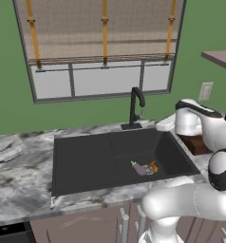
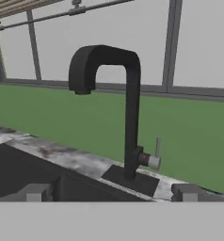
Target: Pick up all produce items and place them in the sink. Turn on the sink faucet to wash them. Then turn the sink off and put them in the tray.
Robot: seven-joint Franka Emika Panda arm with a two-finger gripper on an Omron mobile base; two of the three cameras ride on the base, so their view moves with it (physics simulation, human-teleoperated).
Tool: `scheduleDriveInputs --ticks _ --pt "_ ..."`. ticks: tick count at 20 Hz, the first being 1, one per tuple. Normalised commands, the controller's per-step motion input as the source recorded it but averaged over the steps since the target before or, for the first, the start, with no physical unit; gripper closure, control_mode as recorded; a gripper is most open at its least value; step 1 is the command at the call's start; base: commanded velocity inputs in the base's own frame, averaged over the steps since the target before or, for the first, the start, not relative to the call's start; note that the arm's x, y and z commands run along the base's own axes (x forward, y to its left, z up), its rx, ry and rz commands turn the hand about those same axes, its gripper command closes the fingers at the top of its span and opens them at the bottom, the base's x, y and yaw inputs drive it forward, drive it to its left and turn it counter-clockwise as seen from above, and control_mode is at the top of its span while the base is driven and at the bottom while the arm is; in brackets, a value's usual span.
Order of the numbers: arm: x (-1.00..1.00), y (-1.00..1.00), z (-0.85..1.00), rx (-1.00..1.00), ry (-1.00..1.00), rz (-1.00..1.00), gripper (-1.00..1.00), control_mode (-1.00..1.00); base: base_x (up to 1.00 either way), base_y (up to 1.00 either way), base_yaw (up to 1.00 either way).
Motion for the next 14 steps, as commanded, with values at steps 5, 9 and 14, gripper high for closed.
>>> scheduleDriveInputs --ticks 5,9,14 --pt "0.19 0.07 -0.02 0.0 -0.12 0.09 -1.0 -1.0 0.0 0.0 0.0" --pt "0.29 0.04 0.0 0.0 -0.08 0.09 -1.0 -1.0 0.0 0.0 0.0" --pt "0.36 0.02 0.0 0.0 0.0 0.08 -1.0 -1.0 0.0 0.0 0.0"
